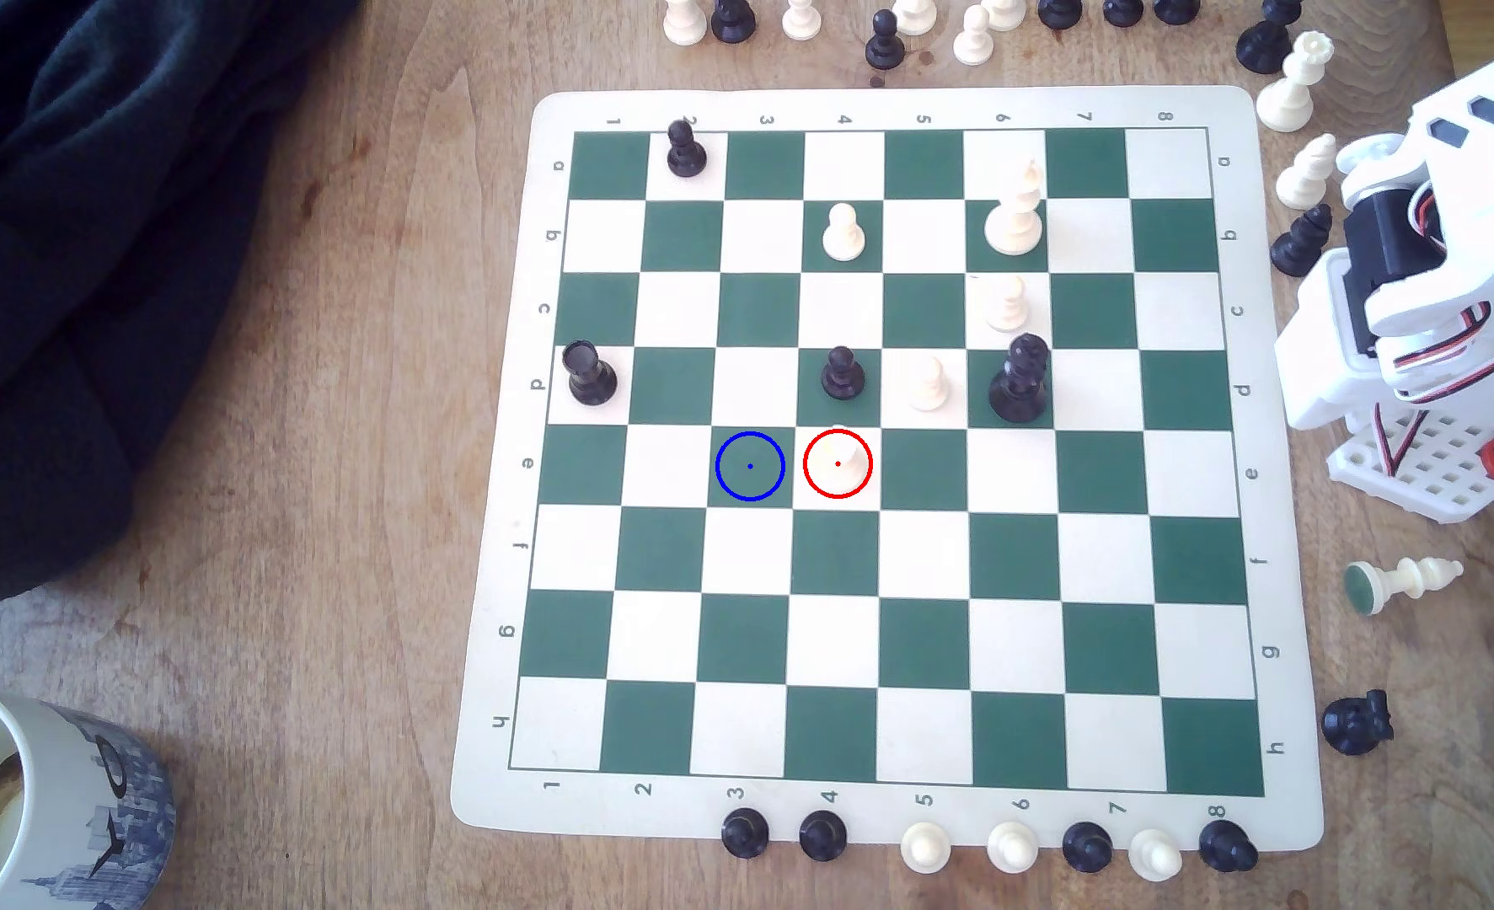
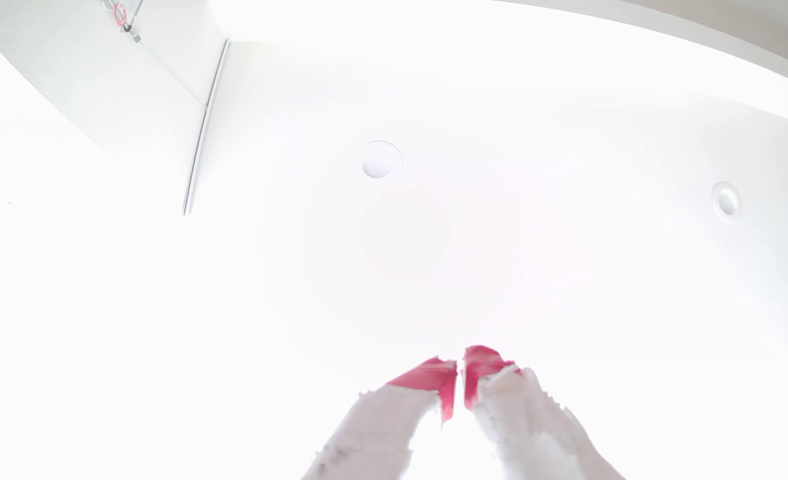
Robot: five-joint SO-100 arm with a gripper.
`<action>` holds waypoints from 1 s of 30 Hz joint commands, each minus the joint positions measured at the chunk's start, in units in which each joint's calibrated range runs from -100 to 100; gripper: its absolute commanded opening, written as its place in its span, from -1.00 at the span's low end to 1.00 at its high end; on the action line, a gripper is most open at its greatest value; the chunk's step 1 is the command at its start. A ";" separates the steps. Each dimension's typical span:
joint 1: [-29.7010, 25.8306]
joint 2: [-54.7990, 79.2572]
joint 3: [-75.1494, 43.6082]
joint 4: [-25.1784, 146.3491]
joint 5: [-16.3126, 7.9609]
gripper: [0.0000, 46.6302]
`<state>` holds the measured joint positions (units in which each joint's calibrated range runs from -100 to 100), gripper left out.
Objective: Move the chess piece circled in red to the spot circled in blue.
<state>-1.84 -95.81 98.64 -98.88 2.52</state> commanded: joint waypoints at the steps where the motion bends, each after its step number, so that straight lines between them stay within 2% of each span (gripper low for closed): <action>1: -0.39 0.06 1.36 -0.54 -0.10 -0.99; 7: -0.85 0.06 1.36 11.17 -0.10 -0.99; 16: 0.47 0.06 1.36 47.37 -0.39 -0.99; 24: 2.66 0.06 0.54 68.83 -0.54 -0.99; 29: 3.60 0.06 -2.63 86.52 -0.59 -0.99; 30: 3.29 0.06 -5.72 96.10 -0.59 -0.99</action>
<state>1.47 -95.48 98.37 -19.20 2.12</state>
